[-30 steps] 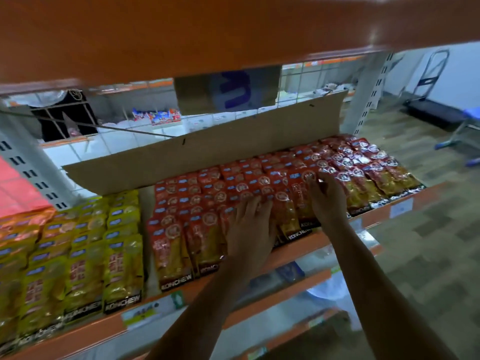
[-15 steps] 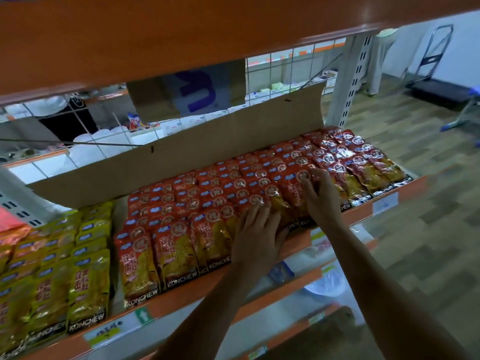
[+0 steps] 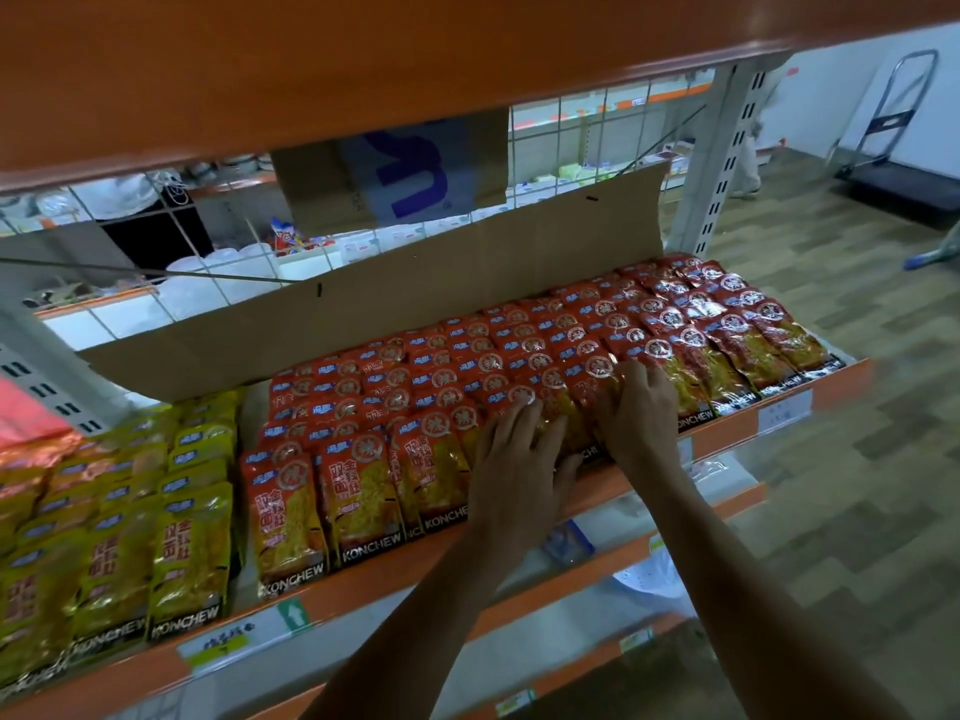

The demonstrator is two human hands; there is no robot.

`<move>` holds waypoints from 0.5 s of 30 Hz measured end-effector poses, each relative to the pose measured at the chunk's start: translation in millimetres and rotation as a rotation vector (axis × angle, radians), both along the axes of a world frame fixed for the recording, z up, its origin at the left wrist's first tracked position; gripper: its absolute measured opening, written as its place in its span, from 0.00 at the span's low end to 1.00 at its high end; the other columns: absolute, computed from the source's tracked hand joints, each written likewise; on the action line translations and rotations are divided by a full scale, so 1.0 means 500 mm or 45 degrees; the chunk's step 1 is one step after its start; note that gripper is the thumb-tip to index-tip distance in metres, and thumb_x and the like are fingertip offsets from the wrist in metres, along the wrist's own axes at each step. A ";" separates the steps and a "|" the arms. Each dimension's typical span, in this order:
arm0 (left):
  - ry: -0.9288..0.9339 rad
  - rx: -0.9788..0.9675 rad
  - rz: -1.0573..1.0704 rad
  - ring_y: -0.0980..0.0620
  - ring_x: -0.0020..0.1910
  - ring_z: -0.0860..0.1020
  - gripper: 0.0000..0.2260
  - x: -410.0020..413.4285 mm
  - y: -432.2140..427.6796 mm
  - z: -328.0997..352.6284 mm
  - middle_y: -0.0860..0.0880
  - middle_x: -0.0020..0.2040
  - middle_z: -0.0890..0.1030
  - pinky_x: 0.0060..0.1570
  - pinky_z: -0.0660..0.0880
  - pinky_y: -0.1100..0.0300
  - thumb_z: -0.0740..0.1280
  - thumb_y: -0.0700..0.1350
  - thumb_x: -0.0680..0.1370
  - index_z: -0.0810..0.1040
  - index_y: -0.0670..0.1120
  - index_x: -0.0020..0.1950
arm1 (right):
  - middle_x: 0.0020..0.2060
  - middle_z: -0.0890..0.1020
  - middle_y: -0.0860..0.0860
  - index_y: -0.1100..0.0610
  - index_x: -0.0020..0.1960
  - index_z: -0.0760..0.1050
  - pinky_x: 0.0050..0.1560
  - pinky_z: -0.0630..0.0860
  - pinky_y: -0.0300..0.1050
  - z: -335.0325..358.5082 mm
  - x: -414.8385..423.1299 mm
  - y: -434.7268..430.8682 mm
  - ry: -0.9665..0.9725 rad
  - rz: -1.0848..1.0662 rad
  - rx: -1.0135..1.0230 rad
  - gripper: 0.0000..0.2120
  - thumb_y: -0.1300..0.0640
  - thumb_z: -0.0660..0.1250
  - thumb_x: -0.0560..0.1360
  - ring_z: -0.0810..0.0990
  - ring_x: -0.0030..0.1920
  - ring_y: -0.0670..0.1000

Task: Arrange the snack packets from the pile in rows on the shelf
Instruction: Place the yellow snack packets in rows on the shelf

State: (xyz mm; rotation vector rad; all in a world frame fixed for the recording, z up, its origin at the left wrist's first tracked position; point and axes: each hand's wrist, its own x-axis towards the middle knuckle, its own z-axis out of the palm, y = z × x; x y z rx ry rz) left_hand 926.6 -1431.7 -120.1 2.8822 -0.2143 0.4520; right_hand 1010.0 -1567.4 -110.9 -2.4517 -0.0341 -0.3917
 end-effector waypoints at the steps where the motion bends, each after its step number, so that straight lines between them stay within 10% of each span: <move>1: -0.022 -0.021 0.019 0.45 0.74 0.62 0.23 -0.002 0.003 0.003 0.44 0.72 0.70 0.72 0.60 0.48 0.53 0.58 0.81 0.73 0.48 0.69 | 0.57 0.73 0.63 0.64 0.60 0.71 0.54 0.68 0.52 0.001 -0.005 0.003 -0.004 -0.028 -0.037 0.13 0.59 0.64 0.78 0.70 0.57 0.61; 15: 0.009 -0.139 0.644 0.43 0.74 0.59 0.25 -0.158 0.338 0.071 0.45 0.75 0.64 0.71 0.58 0.48 0.60 0.46 0.77 0.63 0.48 0.75 | 0.65 0.72 0.57 0.57 0.67 0.69 0.65 0.65 0.53 0.058 -0.179 0.385 0.026 0.603 -0.122 0.19 0.53 0.60 0.78 0.68 0.65 0.58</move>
